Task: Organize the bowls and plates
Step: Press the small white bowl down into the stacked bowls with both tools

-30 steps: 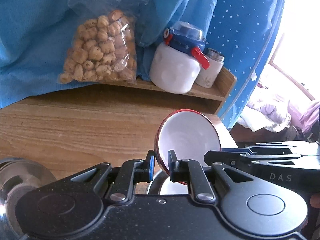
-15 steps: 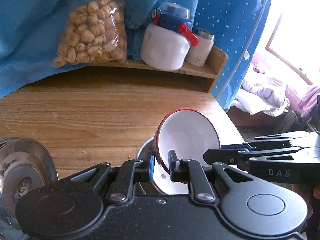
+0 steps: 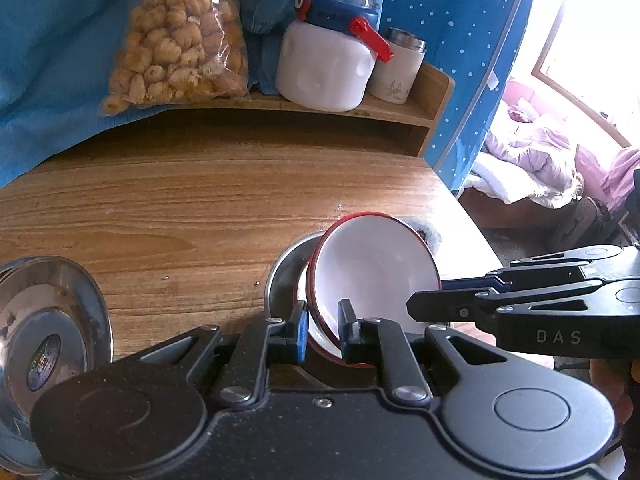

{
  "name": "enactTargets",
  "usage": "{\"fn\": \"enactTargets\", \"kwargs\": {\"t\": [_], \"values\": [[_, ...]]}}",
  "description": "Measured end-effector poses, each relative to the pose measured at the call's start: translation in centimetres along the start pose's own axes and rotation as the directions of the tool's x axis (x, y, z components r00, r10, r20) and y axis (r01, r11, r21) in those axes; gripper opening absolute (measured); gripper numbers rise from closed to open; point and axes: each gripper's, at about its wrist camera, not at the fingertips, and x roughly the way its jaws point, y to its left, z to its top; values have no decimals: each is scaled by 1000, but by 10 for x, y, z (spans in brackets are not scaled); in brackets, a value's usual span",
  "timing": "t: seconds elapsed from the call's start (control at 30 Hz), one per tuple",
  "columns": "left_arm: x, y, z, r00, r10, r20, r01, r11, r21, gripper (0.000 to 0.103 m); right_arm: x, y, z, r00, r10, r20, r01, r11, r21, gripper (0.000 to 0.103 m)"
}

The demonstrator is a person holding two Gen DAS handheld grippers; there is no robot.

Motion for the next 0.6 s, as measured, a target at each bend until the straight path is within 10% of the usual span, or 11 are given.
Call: {"fn": "enactTargets", "kwargs": {"t": [0.6], "values": [[2,3,2,1000,-16,-11,15,1000,-5,16,1,0,1,1000,-1,-9,1,1000,-4,18]]}}
